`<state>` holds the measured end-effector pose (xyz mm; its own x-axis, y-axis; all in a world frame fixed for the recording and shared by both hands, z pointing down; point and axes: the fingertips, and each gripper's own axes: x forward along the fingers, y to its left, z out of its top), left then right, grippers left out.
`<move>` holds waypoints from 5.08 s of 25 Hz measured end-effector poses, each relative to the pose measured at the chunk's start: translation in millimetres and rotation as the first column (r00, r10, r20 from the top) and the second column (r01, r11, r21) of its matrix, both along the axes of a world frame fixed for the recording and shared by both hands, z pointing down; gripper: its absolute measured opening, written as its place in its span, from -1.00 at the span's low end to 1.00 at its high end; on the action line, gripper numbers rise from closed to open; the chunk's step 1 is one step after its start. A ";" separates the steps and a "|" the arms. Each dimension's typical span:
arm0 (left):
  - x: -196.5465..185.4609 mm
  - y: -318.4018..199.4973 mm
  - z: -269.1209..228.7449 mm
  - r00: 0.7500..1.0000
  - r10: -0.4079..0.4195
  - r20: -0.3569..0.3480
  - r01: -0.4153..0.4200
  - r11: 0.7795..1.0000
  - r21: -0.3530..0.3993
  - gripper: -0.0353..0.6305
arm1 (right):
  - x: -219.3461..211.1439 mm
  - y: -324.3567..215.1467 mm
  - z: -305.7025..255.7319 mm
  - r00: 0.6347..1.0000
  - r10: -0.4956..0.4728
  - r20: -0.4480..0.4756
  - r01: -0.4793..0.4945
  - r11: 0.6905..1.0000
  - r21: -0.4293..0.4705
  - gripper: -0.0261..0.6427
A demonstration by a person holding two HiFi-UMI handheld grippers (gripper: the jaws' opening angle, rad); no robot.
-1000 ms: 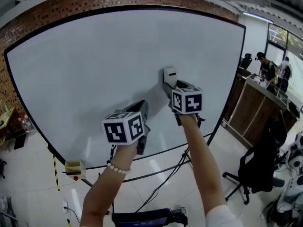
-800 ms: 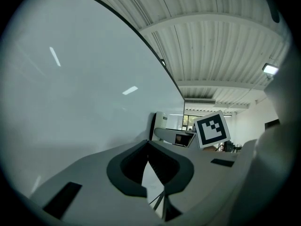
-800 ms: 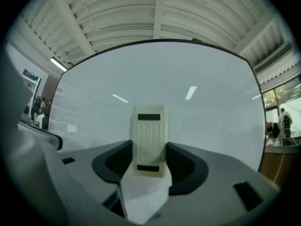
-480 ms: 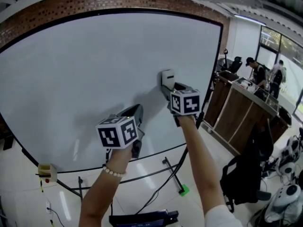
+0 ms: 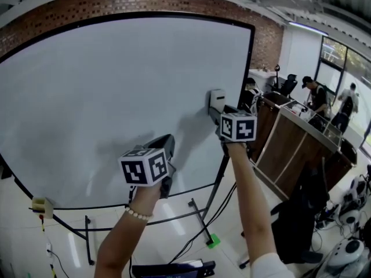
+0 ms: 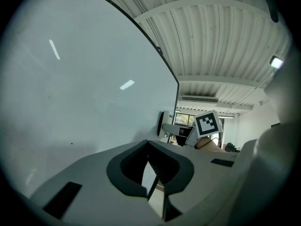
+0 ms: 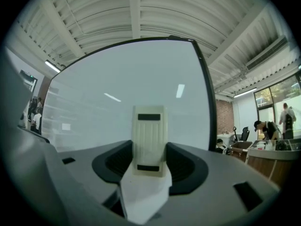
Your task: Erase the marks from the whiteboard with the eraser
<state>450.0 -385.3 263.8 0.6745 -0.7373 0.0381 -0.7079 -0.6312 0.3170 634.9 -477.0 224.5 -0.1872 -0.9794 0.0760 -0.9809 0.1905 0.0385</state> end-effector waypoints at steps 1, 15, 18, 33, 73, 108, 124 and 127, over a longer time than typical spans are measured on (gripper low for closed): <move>6.7 -1.8 2.3 1.000 0.001 0.006 -0.001 1.000 -0.002 -0.93 | 14.0 -1.9 2.0 1.000 0.010 0.008 -0.010 1.000 -0.002 -0.17; 65.4 -23.8 28.8 0.998 0.020 0.056 -0.018 1.000 -0.022 -0.93 | 112.3 -14.8 48.1 0.997 0.047 0.066 -0.046 0.999 -0.016 -0.17; 65.7 -26.0 38.1 0.998 0.020 0.060 -0.018 0.999 -0.032 -0.93 | 112.2 -15.0 72.9 0.996 0.038 0.081 -0.036 0.999 -0.027 -0.17; 20.3 -24.7 73.0 0.997 0.014 0.076 -0.011 0.999 -0.037 -0.93 | 35.6 -5.5 93.6 1.000 0.013 0.021 -0.013 1.000 0.005 -0.17; -506.0 82.3 71.4 0.978 -0.204 0.042 0.205 0.978 -0.027 -0.93 | -517.4 69.6 93.1 1.000 -0.025 -0.012 0.025 1.000 0.003 -0.17; -866.8 79.1 117.2 0.941 -0.336 0.031 0.337 0.936 -0.100 -0.93 | -939.2 113.3 115.8 0.993 -0.108 -0.046 0.108 0.994 -0.007 -0.17; -959.7 99.7 134.2 0.954 -0.298 0.023 0.299 0.945 -0.134 -0.93 | -1068.6 128.1 158.5 0.990 -0.136 -0.042 0.134 0.990 -0.035 -0.17; -969.1 101.7 138.6 0.955 -0.295 0.017 0.294 0.945 -0.140 -0.93 | -1075.7 128.6 185.8 0.992 -0.124 -0.034 0.122 0.992 -0.041 -0.17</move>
<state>-519.1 -283.6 402.3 0.4284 -0.8907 0.1521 -0.8539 -0.3441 0.3904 -440.8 -348.4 410.3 -0.3023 -0.9452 0.1229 -0.9481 0.3116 0.0639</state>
